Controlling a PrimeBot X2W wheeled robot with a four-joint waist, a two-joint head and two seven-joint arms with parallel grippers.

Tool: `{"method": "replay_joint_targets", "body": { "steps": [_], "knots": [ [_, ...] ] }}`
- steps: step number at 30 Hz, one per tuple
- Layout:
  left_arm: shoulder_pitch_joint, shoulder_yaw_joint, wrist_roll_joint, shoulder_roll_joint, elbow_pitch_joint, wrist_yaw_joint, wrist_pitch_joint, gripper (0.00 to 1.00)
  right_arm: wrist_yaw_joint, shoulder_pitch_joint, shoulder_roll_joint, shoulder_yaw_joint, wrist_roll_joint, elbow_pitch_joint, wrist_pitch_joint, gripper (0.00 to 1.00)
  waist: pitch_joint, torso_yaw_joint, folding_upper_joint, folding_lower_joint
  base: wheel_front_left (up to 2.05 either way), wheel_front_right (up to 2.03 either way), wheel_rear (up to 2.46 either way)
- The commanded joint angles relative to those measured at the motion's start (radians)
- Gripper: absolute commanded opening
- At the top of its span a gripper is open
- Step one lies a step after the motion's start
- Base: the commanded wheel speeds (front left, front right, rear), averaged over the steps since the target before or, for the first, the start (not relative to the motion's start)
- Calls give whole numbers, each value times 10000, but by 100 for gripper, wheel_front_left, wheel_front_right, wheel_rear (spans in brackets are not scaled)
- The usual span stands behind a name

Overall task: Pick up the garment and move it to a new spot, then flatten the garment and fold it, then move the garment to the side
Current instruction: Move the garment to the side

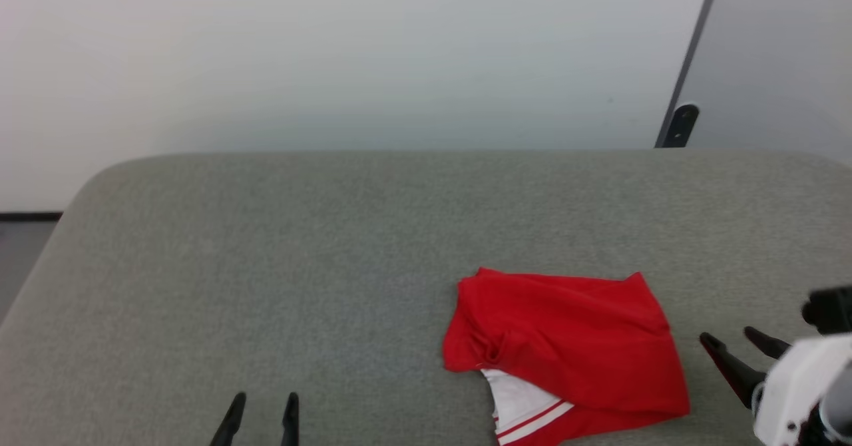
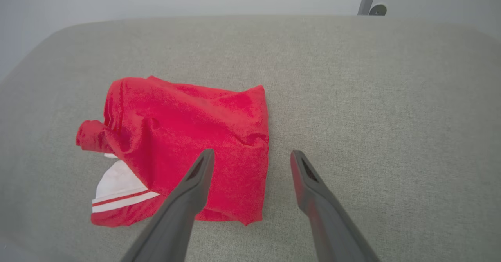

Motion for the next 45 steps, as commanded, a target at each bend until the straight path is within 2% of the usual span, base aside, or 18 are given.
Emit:
{"method": "replay_joint_targets", "body": {
  "steps": [1, 7, 10, 17, 27, 28, 29, 31, 37, 45],
  "knots": [
    [-232, -66, 82, -11, 59, -6, -28, 100, -5, -498, -102, 252, 221, 334, 560, 100, 292, 280, 0, 0, 0, 0, 0],
    [-820, -289, 182, -168, 327, 56, -149, 100, -5, -2020, -809, 1242, 725, 1497, 2554, 100, 1130, 694, 0, 0, 0, 0, 0],
    [-1158, -435, 211, -278, 521, 11, -230, 100, -5, -2890, -1137, 1641, 794, 2029, 3106, 100, 1580, 800, 0, 0, 0, 0, 0],
    [-1952, -603, 306, -394, 912, -99, -368, 100, -5, -4022, -1538, 2365, 868, 3266, 3409, 100, 2343, 1108, 0, 0, 0, 0, 0],
    [-2537, -688, 352, -529, 1311, -167, -451, 100, -5, -4078, -1543, 3496, 1368, 4479, 2982, 100, 2784, 1337, 0, 0, 0, 0, 0],
    [-2574, -695, 358, -551, 1347, -170, -450, 100, -5, -4095, -1471, 3590, 1441, 4583, 2816, 81, 2784, 1344, 0, 0, 0, 0, 0],
    [-2609, -703, 361, -570, 1385, -170, -454, 100, -5, -4115, -1400, 3646, 1508, 4685, 2600, 45, 2768, 1344, 0, 0, 0, 0, 0],
    [-2661, -721, 365, -607, 1427, -216, -456, 100, -5, -4115, -1305, 3757, 1654, 4900, 2237, 0, 2705, 1330, 0, 0, 0, 0, 0],
    [-2609, -603, 413, -581, 1485, -299, -461, 100, 0, -4090, -1401, 3725, 2117, 5305, 1132, 0, 2366, 1032, 0, 0, 0, 0, 0],
    [-2518, -465, 532, -490, 1449, -413, -441, 100, -10, -3874, -2020, 3092, 2885, 5238, -511, 0, 2081, 70, 0, 0, 0, 0, 0]
  ]
}}
